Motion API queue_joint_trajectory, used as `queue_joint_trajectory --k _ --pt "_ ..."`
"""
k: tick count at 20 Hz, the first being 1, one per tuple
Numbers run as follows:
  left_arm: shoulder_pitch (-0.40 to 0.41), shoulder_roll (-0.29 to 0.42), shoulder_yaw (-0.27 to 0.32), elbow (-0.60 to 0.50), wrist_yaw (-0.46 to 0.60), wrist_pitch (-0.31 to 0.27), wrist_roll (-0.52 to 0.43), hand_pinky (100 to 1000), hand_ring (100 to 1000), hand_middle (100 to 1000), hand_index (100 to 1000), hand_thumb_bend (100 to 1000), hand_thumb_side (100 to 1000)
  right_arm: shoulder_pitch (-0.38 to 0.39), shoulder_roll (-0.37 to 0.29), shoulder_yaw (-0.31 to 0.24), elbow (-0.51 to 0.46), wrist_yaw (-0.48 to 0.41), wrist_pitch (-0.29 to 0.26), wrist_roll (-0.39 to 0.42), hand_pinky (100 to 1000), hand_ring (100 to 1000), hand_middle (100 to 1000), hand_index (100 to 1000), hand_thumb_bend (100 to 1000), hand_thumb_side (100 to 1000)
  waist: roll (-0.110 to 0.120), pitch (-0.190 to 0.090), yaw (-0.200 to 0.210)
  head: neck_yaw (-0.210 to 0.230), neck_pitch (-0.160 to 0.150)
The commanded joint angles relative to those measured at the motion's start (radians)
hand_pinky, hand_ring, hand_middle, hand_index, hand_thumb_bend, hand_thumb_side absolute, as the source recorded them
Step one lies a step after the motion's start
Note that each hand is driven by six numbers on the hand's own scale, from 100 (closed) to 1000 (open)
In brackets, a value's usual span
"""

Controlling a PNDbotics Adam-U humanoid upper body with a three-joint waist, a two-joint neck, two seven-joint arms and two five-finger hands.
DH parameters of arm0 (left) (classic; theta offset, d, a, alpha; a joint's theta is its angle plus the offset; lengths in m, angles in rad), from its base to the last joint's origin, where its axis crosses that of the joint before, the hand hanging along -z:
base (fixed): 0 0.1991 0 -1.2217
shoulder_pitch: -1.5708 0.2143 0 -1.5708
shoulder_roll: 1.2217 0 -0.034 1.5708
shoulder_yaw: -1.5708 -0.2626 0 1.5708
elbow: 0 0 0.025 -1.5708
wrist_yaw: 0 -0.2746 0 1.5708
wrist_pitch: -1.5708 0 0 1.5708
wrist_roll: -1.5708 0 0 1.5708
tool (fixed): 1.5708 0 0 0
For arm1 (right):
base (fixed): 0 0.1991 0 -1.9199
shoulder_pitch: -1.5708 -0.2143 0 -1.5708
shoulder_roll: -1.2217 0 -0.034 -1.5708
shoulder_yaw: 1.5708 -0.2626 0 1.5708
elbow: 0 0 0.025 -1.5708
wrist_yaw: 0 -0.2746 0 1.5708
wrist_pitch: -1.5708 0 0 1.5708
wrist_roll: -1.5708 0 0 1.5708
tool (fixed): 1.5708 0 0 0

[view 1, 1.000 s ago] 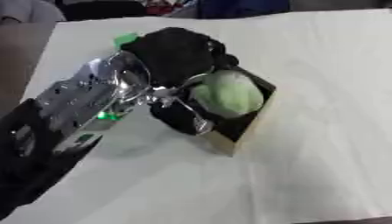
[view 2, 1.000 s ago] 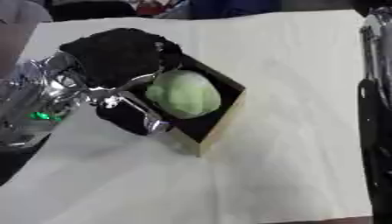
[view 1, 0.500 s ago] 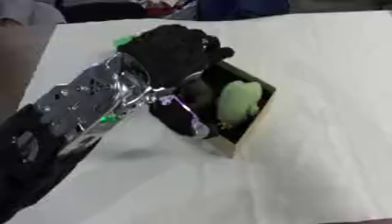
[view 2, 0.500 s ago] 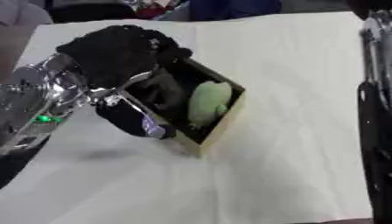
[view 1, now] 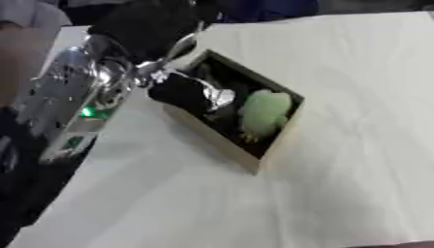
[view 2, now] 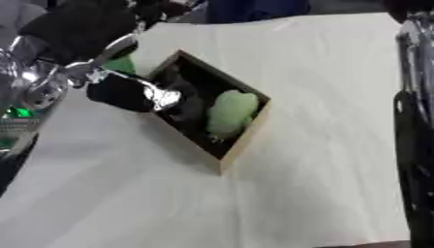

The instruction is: Pick up objects on the table and place them in the box.

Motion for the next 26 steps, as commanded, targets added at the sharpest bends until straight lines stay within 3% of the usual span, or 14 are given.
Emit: queue_joint_trajectory --k 1,8,12,15,22,23,26 --pt "-0.007 0.078 0.066 -0.015 0.051 0.032 0.027 812 896 827 974 549 770 -0.015 -0.012 -0.010 -0.023 -0.006 0.003 -0.004 1000 954 852 879 115 797 0.000 -0.022 0.001 -0.007 -0.008" --pt "-0.007 0.209 0.122 -0.015 0.098 0.092 -0.031 822 904 831 979 588 706 -0.024 -0.014 -0.009 -0.021 -0.002 0.001 -0.006 1000 954 852 879 115 794 -0.002 -0.018 -0.003 -0.006 -0.009" --pt "-0.011 0.256 0.130 0.005 0.132 0.110 -0.135 841 915 843 991 531 621 -0.030 -0.013 -0.008 -0.017 0.000 -0.002 -0.006 1000 953 852 878 115 795 -0.002 -0.016 -0.007 0.002 -0.011" --pt "-0.026 0.274 0.134 0.054 0.141 0.105 -0.189 851 922 851 997 519 612 -0.035 -0.012 -0.007 -0.015 0.000 -0.004 -0.006 1000 953 851 876 115 795 -0.003 -0.013 -0.011 0.007 -0.015" --pt "-0.086 0.281 0.137 0.227 0.116 0.084 -0.252 857 927 852 1000 630 658 -0.043 -0.009 -0.004 -0.012 0.001 -0.006 -0.003 1000 952 850 873 112 798 0.000 -0.008 -0.021 0.021 -0.026" --pt "-0.097 0.277 0.136 0.257 0.115 0.081 -0.256 859 928 856 1000 602 669 -0.044 -0.009 -0.003 -0.012 0.001 -0.006 -0.003 1000 952 850 872 111 799 0.000 -0.006 -0.023 0.023 -0.027" --pt "-0.134 0.262 0.134 0.357 0.111 0.074 -0.258 860 932 858 991 677 671 -0.053 -0.011 -0.003 -0.009 0.002 -0.008 -0.002 1000 952 850 871 109 801 0.001 0.002 -0.030 0.030 -0.037"
